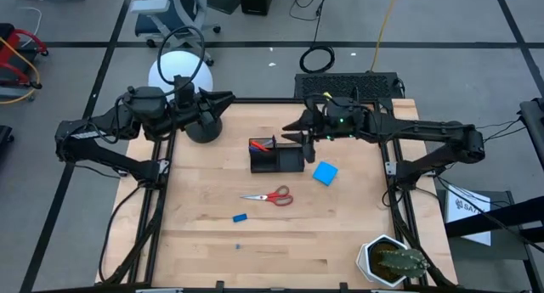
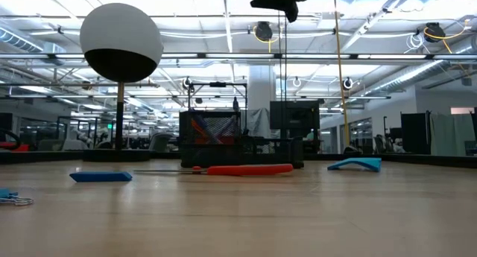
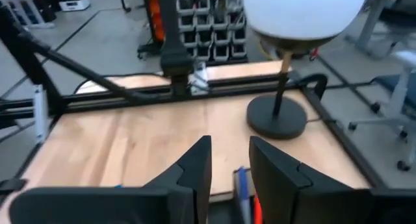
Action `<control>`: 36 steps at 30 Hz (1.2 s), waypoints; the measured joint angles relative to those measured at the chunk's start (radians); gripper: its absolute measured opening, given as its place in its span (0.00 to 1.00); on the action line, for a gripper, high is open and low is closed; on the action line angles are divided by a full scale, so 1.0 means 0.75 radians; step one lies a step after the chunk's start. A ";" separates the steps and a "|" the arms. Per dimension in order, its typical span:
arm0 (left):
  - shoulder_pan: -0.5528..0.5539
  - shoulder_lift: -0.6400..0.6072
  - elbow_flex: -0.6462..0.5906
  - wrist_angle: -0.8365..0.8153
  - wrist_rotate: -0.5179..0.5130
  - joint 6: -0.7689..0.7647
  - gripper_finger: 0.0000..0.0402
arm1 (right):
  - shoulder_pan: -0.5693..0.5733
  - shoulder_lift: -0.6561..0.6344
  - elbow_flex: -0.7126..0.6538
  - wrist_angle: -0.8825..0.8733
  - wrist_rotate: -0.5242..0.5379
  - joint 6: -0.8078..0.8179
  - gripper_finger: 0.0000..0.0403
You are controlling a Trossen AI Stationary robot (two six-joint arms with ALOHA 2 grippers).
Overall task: Pick and place office supplies into organizer
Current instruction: Put the orange scissors into the black desk organizer
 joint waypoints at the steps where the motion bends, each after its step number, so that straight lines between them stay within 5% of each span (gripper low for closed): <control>1: -0.001 0.000 0.000 -0.004 0.000 -0.002 0.21 | 0.011 -0.001 0.000 -0.023 -0.002 0.021 0.24; 31: -0.008 0.000 0.000 0.006 0.000 -0.024 0.21 | 0.188 0.015 0.003 -0.216 0.007 0.243 0.24; 36: -0.008 0.000 0.000 0.009 -0.001 -0.024 0.21 | 0.252 0.161 0.138 -0.455 0.002 0.236 0.24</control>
